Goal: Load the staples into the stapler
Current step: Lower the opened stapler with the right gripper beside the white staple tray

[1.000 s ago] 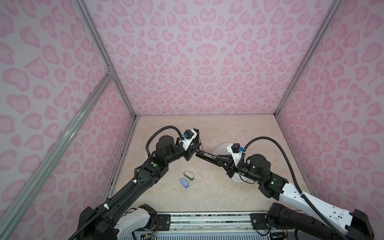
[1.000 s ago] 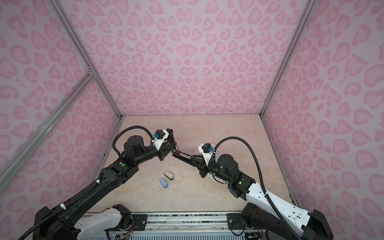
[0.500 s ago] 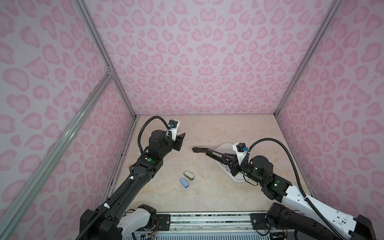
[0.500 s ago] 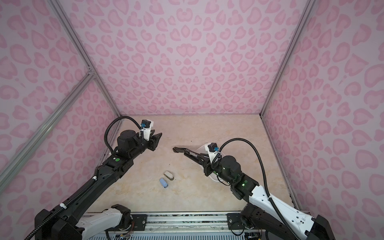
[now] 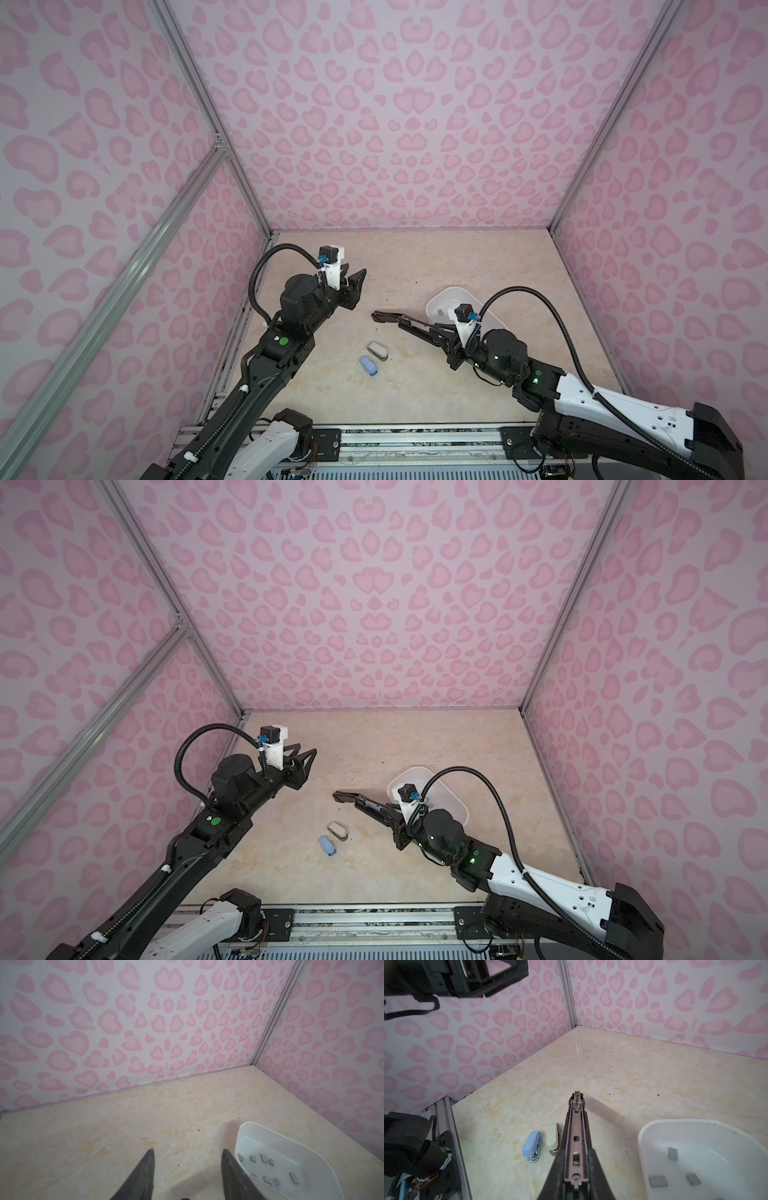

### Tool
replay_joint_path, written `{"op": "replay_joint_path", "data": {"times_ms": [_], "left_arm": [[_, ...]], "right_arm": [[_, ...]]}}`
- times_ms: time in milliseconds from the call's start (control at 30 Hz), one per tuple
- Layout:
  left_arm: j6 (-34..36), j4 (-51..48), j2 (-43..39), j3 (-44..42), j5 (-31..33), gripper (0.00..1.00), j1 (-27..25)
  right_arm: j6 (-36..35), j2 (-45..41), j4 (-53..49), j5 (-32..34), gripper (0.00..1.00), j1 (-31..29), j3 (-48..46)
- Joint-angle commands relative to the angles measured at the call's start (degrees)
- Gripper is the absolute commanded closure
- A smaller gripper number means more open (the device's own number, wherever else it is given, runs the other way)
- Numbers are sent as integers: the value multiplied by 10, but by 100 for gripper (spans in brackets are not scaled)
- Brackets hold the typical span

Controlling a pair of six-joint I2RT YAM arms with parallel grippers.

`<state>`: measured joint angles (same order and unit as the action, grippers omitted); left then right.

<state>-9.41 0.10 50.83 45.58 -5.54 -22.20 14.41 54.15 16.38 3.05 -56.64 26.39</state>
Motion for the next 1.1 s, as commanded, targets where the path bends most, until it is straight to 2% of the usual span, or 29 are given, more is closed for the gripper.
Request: {"op": "replay_joint_path", "data": {"times_ms": [0,67,200,533,833,1067], "left_arm": [[-81,-41,-32,-12,28,42,1],[-95,-59,-46,-26,17,41,1],[-122,-55,-64,-70,-6,29,1],[-205,-79,-100,-137,22,27,1],[-216,-93,-150,-169,25,23,1],[-212,-107,-167,-177,33,21,1]], "right_arm": [[2,41,113,93,100,-8,-6],[-3,69,157,97,100,-11,-20],[-14,98,206,120,100,-15,-40],[-7,132,265,158,100,-48,-109],[-3,229,360,167,100,-62,-123],[-3,280,372,177,100,-66,-102]]}}
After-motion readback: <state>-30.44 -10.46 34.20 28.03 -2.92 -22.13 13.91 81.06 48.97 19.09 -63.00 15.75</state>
